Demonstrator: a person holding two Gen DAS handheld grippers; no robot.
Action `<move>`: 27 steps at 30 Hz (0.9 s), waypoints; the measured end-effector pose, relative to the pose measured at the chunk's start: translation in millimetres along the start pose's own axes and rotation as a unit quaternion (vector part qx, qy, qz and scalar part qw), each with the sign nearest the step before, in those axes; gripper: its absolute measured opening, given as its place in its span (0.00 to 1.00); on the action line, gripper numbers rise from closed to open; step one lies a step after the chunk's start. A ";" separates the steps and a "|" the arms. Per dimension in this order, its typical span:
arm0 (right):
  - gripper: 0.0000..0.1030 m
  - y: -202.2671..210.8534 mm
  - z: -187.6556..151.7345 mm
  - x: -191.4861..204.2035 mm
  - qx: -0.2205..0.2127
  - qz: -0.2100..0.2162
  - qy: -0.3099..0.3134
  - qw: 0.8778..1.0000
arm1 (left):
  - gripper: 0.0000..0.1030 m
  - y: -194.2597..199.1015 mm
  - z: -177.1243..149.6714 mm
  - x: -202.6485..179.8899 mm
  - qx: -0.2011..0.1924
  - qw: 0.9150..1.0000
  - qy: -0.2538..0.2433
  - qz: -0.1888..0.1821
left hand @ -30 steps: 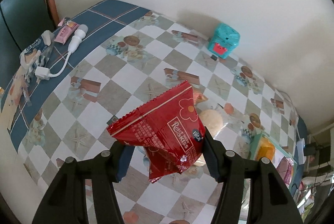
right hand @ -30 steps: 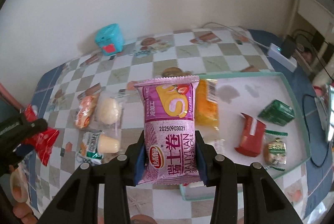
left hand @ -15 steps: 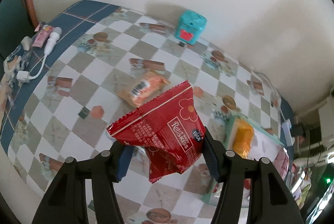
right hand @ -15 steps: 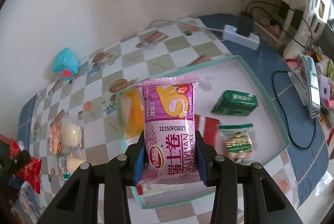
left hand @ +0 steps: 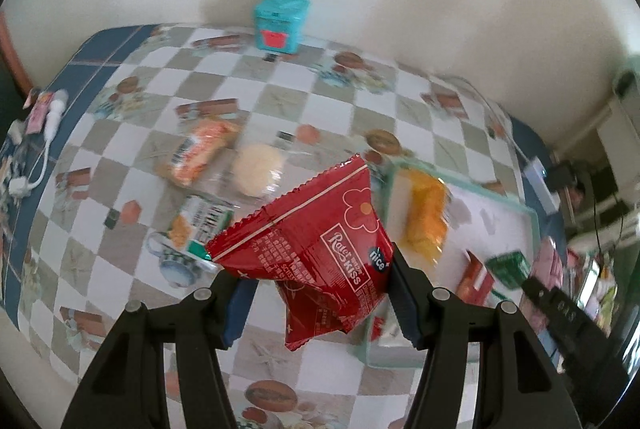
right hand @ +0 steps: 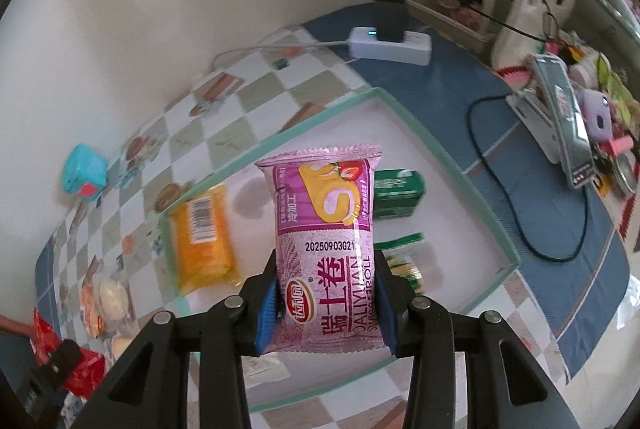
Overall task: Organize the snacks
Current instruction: 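Carry the red Rice Kiss bag and pink roll pack over the tray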
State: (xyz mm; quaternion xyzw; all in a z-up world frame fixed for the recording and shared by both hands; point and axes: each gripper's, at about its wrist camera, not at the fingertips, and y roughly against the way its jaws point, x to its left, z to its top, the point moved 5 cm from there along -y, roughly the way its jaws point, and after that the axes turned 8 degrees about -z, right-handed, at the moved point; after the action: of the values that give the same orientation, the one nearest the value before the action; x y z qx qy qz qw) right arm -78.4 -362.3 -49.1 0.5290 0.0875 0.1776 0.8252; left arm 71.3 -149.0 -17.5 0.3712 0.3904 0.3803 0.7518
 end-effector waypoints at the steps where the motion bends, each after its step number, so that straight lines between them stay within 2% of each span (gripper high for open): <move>1: 0.43 -1.4 1.5 -3.4 0.001 -0.002 -0.004 1.000 | 0.60 -2.1 -2.6 -6.1 0.003 1.000 -0.008 -0.002; 12: 0.43 -28.9 1.3 -29.7 0.047 -0.025 -0.033 0.998 | 0.60 -37.1 -37.4 -74.1 0.053 0.993 -0.107 -0.005; 17: 0.43 -36.7 2.5 -34.3 0.056 -0.028 -0.040 0.997 | 0.60 -52.0 -44.6 -84.8 0.070 0.990 -0.126 0.000; 27: 0.43 -52.8 1.8 -32.4 0.076 -0.027 -0.043 0.996 | 0.60 -81.4 -41.0 -102.2 0.078 0.986 -0.144 0.016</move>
State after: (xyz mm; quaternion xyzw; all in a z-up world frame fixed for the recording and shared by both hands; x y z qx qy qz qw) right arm -97.1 -396.3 -97.5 0.5947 0.0792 0.1251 0.7902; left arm 17.2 -261.8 -73.2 0.4853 0.3004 0.3033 0.7631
